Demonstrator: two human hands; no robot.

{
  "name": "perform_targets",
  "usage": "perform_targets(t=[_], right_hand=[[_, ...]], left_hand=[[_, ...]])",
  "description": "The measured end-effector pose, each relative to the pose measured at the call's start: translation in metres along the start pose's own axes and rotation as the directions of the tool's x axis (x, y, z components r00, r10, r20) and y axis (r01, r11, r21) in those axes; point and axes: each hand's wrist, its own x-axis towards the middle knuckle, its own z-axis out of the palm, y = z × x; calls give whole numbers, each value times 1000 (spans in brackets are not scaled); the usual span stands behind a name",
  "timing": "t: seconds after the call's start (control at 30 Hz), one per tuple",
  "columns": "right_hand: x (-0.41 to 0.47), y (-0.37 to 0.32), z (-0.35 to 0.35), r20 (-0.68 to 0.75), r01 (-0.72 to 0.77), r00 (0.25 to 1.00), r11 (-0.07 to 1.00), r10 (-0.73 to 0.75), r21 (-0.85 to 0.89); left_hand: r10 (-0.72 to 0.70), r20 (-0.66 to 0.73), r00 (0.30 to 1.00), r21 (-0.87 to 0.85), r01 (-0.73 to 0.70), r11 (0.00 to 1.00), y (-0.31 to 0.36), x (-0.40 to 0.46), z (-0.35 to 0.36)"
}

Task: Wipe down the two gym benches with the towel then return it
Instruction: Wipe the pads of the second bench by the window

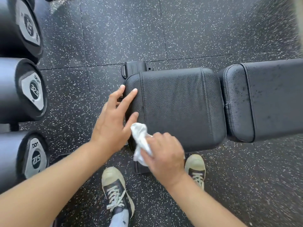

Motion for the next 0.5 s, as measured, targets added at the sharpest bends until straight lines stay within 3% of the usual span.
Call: perform_targets(t=[0.13,0.27,0.33,0.4,0.5], right_hand=[[10,-11,3,20,164,986,986,-165,24],[-4,52,-33,120,293,949,956,-291,1],[-8,105,-57,108,236,968,969,-227,-79],[-3,151,-78,69,85,995,988,-77,-130],[9,173,-84,44,-123,990,982,131,-144]], left_hand=[[46,87,995,77,-53,996,-11,-8,-20],[54,115,992,125,-68,990,6,-10,-23],[93,104,990,144,-108,984,23,-5,-19],[137,104,985,164,-153,974,40,2,-12],[190,126,974,208,-213,955,64,16,0]])
